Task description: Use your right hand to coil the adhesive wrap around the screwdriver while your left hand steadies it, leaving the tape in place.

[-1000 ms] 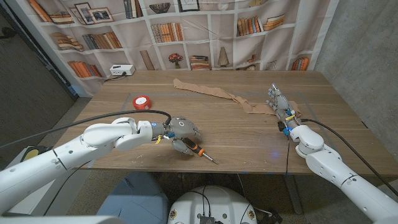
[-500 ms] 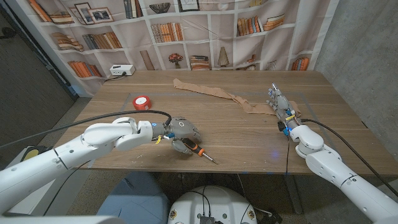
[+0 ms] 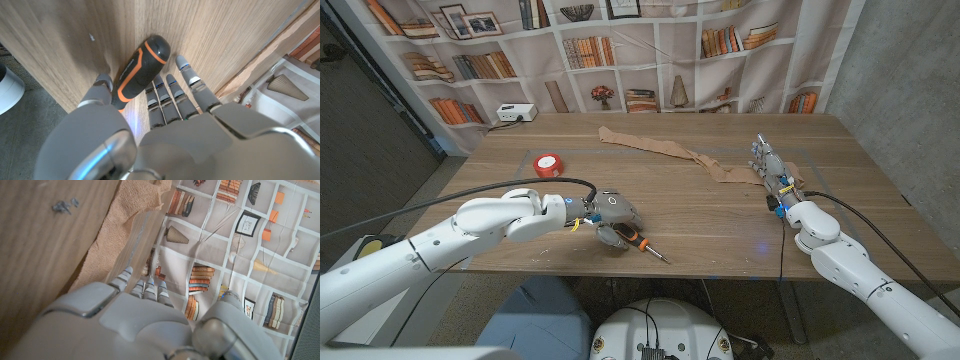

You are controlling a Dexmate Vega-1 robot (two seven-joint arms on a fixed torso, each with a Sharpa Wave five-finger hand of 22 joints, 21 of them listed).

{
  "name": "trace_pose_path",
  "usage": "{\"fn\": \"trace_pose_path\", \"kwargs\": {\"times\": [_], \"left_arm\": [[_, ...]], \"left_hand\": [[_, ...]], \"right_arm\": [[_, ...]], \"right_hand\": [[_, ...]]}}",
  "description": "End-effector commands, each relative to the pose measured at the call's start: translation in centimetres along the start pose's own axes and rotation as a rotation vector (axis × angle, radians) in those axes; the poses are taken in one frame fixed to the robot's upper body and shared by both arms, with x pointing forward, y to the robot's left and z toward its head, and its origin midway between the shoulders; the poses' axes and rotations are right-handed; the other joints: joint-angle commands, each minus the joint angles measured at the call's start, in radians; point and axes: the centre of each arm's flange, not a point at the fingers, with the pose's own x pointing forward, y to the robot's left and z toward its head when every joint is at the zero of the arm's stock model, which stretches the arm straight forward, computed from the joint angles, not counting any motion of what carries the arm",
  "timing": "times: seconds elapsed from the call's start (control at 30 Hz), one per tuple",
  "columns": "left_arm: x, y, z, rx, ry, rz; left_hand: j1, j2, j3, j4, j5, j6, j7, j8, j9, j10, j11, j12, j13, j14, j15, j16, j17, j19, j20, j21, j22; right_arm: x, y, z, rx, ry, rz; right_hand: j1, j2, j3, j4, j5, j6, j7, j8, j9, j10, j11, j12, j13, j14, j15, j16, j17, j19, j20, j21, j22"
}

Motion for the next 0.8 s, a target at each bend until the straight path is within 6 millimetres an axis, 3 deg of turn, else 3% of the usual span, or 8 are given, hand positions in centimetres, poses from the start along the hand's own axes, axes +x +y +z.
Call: {"fn": "trace_pose_path", "kwargs": {"times": [0.03,0.2,0.5,0.67,0.8], "left_arm": [[0.14,-0.39,0.41,0.008,-0.008,-0.012],[0.21,-0.53,0.64,0.006,-0.01,-0.018],[0.4,-0.76,0.99,-0.008,-0.013,-0.034],[0.49,-0.93,1.23,-0.021,-0.014,-0.038],[0.58,-0.98,1.37,-0.035,-0.016,-0.037]], "left_hand": [[0.021,0.002,0.015,-0.002,0.0,0.027,-0.006,0.006,0.002,0.022,-0.001,0.008,0.006,0.034,-0.008,0.011,0.002,0.022,-0.003,0.009,0.004],[0.046,-0.005,0.022,-0.014,0.0,0.046,-0.013,0.01,0.002,0.031,-0.003,0.009,0.007,0.049,-0.016,0.01,-0.001,0.034,-0.005,0.012,0.005],[0.114,0.014,0.037,-0.014,-0.004,0.092,-0.015,0.016,0.005,0.058,-0.009,0.008,0.012,0.133,-0.037,0.034,0.011,0.158,-0.016,0.059,0.01],[0.234,0.068,0.05,-0.026,0.002,0.154,-0.006,0.035,0.009,0.119,-0.02,0.023,0.028,0.209,-0.052,0.074,0.033,0.255,-0.06,0.105,0.015],[0.32,0.084,0.047,-0.029,0.009,0.189,-0.005,0.046,0.013,0.157,-0.013,0.034,0.042,0.246,-0.058,0.099,0.049,0.29,-0.09,0.129,0.018]], "right_arm": [[-0.07,0.07,-0.09,0.002,0.002,-0.005],[-0.16,0.07,-0.18,0.006,0.005,-0.007],[-0.24,0.08,-0.26,0.007,0.004,-0.008],[-0.34,0.05,-0.38,0.006,0.005,-0.011],[-0.4,0.0,-0.48,0.008,0.004,-0.011]], "right_hand": [[-0.002,0.008,0.003,-0.002,-0.004,0.004,-0.004,0.004,0.005,0.0,0.002,0.007,0.003,-0.031,-0.003,0.004,0.005,0.001,0.001,0.004,0.005],[-0.002,0.008,0.003,-0.003,-0.004,0.005,-0.004,0.004,0.005,-0.001,0.002,0.007,0.003,-0.03,-0.003,0.004,0.005,0.001,0.001,0.004,0.005],[-0.003,0.008,0.002,-0.003,-0.004,0.008,-0.008,0.005,0.005,-0.001,0.001,0.007,0.003,-0.03,-0.003,0.004,0.005,0.001,0.001,0.004,0.005],[-0.003,0.008,0.002,-0.004,-0.004,0.009,-0.009,0.005,0.005,0.0,0.001,0.007,0.003,-0.03,-0.003,0.004,0.005,0.001,0.001,0.004,0.005],[-0.003,0.009,0.002,-0.004,-0.004,0.009,-0.009,0.005,0.005,-0.001,0.002,0.007,0.003,-0.03,-0.003,0.004,0.005,0.001,0.002,0.004,0.005]]}}
